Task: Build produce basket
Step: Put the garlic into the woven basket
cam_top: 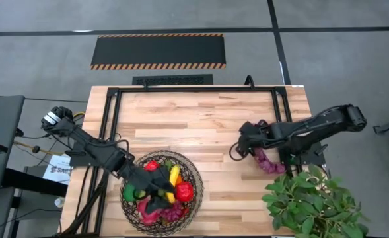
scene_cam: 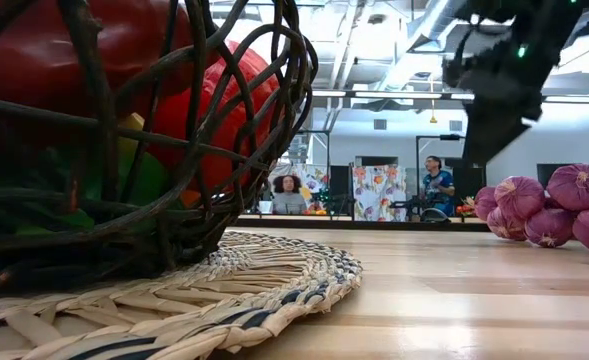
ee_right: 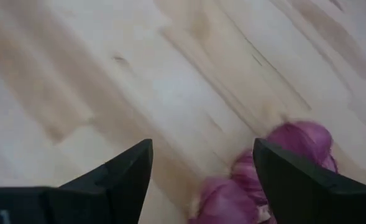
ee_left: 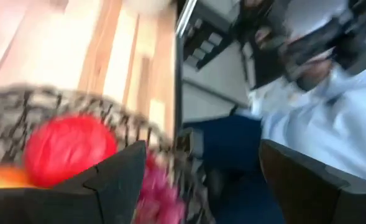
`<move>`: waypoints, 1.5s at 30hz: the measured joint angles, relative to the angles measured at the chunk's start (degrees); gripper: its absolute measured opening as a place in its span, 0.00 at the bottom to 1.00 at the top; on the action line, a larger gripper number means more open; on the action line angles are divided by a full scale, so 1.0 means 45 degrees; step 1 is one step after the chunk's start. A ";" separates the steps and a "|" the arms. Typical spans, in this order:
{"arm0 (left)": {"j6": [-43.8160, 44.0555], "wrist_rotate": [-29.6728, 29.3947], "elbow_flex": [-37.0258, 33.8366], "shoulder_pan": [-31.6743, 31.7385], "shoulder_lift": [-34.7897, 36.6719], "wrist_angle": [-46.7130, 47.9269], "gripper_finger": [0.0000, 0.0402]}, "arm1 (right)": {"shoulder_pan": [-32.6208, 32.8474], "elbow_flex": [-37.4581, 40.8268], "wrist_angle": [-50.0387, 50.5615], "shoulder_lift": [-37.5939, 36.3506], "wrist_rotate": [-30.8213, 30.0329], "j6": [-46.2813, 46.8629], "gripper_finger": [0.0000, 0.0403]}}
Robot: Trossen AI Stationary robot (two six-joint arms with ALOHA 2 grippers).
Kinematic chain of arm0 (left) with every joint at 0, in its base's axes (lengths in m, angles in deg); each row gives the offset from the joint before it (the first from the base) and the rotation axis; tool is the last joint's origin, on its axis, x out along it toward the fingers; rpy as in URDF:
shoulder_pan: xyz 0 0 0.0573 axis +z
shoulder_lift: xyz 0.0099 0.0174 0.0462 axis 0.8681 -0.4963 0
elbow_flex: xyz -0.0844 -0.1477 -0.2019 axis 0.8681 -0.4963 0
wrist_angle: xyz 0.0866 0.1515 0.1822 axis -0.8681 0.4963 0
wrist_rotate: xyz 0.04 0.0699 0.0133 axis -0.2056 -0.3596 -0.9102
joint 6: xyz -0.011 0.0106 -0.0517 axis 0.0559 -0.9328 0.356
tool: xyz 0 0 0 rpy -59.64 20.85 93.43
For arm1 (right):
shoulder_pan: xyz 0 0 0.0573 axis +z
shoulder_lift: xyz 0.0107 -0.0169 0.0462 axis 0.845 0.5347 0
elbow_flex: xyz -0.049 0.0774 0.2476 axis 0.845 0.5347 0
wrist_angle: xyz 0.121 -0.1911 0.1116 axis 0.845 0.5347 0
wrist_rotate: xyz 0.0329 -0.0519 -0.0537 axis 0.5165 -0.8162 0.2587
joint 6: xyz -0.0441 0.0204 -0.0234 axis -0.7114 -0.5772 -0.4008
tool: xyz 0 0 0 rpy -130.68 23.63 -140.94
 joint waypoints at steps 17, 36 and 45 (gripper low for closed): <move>-0.3189 -0.1890 0.0005 0.0894 0.0000 -0.2672 0.74 | -0.2408 0.1325 0.0263 0.2734 -0.0072 0.2926 0.74; -0.3182 -0.2975 0.0003 0.0889 0.0000 -0.2242 0.74 | -0.2636 0.0946 0.0589 0.4361 0.0121 0.3205 0.41; -0.3586 -0.3549 0.0001 0.0956 0.0078 -0.2230 0.74 | -0.1578 -0.0334 -0.0305 0.4371 0.0056 0.1712 0.29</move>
